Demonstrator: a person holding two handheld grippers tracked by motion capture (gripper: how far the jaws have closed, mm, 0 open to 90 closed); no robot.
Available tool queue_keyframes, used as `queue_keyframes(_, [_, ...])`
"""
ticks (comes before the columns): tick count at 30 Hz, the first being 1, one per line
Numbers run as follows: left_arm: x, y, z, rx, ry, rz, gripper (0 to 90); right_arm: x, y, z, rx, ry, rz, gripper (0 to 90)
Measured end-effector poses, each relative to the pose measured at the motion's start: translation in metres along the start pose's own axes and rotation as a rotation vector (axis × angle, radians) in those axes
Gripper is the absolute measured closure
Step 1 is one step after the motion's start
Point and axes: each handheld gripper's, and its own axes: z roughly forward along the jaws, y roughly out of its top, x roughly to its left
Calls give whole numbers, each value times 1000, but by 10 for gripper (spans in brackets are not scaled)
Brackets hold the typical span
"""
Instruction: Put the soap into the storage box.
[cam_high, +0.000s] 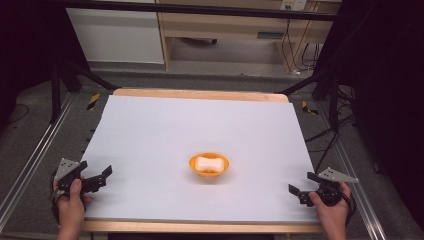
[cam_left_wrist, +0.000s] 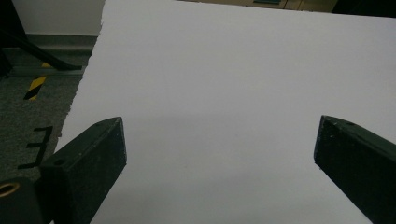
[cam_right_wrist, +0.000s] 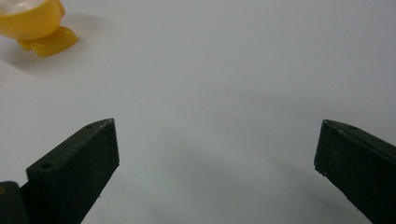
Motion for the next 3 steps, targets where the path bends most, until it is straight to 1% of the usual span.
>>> queue_keyframes(3, [0,0,0,2,0,-3,19,-1,-1,0,-8,1,4,6])
